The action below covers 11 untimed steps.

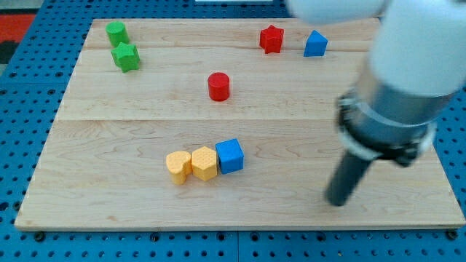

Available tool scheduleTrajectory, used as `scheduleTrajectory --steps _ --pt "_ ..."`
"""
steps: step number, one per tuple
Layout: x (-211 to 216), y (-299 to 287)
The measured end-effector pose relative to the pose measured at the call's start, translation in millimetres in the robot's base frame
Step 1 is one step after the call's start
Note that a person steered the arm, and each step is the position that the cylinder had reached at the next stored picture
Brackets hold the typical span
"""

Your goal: Move the blue cube diagonal to the red circle

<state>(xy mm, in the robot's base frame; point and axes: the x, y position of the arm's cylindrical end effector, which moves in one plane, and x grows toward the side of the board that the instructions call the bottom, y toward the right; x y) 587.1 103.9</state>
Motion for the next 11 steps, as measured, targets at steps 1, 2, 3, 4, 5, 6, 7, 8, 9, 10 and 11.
scheduleTrajectory --steps 1,2,3,4,5,6,7,8,9,10,11 --pt "-27.6 -48.5" --pt "-41.7 -88.3" --pt "-57.9 -124.6" --pt "-85.2 -158.6" --pt "-96.7 -163.3" --pt "-110.6 -131.2" --pt "-113.0 -72.1" --pt "-135.3 -35.4" --pt "-177.9 -71.4" --pt "-118.4 -34.9" --pt "-100.6 -82.6"
